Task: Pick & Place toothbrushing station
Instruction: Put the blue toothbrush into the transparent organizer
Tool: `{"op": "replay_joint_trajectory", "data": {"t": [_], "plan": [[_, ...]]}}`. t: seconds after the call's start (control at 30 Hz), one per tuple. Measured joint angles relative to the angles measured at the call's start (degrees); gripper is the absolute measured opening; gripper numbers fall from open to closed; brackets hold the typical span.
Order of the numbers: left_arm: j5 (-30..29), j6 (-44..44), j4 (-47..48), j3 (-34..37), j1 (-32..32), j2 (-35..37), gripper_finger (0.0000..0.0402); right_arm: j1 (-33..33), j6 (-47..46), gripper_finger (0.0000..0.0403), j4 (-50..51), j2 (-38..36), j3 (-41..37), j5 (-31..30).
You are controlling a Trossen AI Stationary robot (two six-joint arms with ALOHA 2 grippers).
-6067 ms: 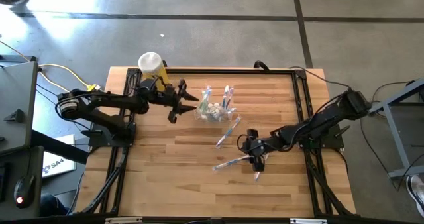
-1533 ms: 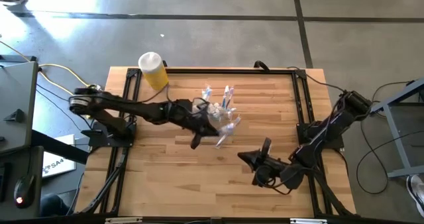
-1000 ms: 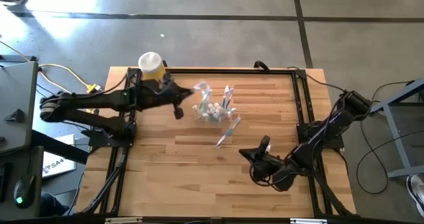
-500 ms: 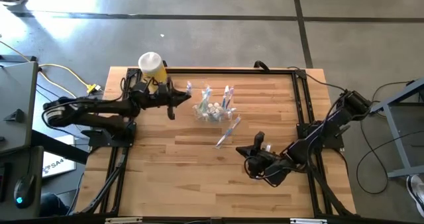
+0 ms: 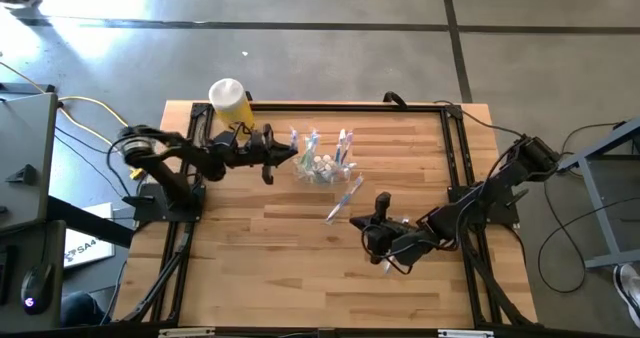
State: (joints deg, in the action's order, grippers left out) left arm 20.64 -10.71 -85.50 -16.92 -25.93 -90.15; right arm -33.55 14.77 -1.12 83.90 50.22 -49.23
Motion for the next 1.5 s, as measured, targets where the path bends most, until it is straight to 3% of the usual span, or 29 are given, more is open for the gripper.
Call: {"op": "replay_joint_trajectory", "data": {"t": [0.33,1.13,1.5], "plan": [[2.6,-2.1,-1.9,-5.9,0.0,-10.1,0.0014,0.0,0.0,0.0003,0.0,0.0,0.0,0.4],[2.8,-1.5,0.1,-1.5,0.1,-10.6,0.0014,0.0,0.0,0.0003,0.4,0.0,0.0,3.0],[2.8,0.0,5.1,-1.5,0.1,-10.6,0.0044,0.8,0.0,0.0003,0.4,0.0,0.0,3.0]]}}
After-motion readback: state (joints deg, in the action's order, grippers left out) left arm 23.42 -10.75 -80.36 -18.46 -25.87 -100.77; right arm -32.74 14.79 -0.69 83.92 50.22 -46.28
